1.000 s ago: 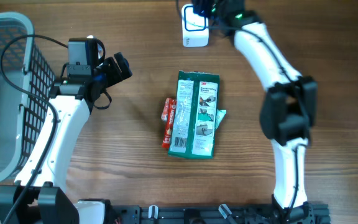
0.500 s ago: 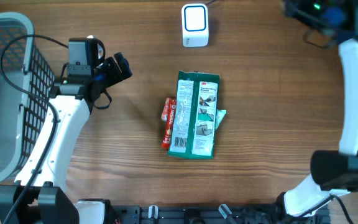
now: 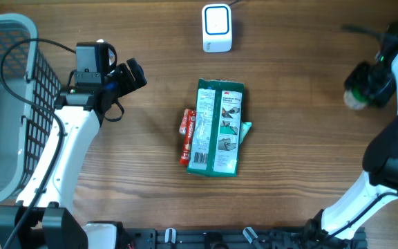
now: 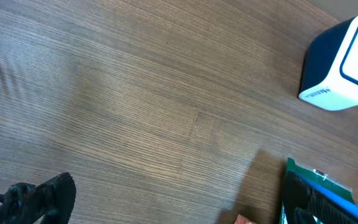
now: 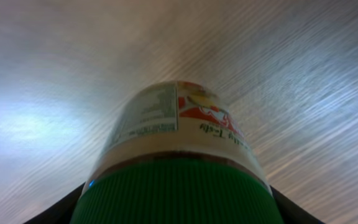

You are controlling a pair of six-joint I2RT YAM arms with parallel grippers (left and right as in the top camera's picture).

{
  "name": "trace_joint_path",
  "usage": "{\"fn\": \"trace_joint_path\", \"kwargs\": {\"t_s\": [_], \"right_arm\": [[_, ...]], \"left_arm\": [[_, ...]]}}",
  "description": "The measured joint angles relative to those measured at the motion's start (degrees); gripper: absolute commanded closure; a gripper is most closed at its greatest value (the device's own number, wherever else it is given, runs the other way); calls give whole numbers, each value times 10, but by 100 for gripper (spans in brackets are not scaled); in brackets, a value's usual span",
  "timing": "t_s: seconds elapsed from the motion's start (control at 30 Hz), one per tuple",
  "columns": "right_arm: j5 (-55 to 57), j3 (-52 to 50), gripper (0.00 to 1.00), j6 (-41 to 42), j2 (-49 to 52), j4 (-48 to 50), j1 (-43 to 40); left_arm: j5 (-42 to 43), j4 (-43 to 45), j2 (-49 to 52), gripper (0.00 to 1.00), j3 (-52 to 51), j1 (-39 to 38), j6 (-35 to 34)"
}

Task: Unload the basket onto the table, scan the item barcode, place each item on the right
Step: 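Move the jar to the right side and set it down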

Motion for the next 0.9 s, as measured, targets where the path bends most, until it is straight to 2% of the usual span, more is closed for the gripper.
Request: {"fn": "trace_joint_path", "kwargs": {"t_s": [0.13,0.17,0.2,0.23,0.27,0.33,0.5,0.6,0.9], "right_arm": [[0,-80,91,-1,6,59,-21],[-5,-90,87,-2,3,71,-28],[-5,-98,72,-2,-1,82,-35],[-7,-103,46,-3,-4,90,-41],[-7,-108,34,-3,-7,97,-46],[-7,-113,25,-3,-10,103,-53],[-7,-118,20,-14,-9,91,-57],[-7,-104,11,-21,-9,54,-57],[-17,33,11,-30,-19,-53,-55]], "left_arm": [[0,0,0,0,0,0,0],[0,0,0,0,0,0,0],[0,0,0,0,0,0,0],[0,0,0,0,0,0,0],[0,0,0,0,0,0,0],[0,0,0,0,0,0,0],[0,0,0,0,0,0,0],[0,0,0,0,0,0,0],[0,0,0,0,0,0,0]]}}
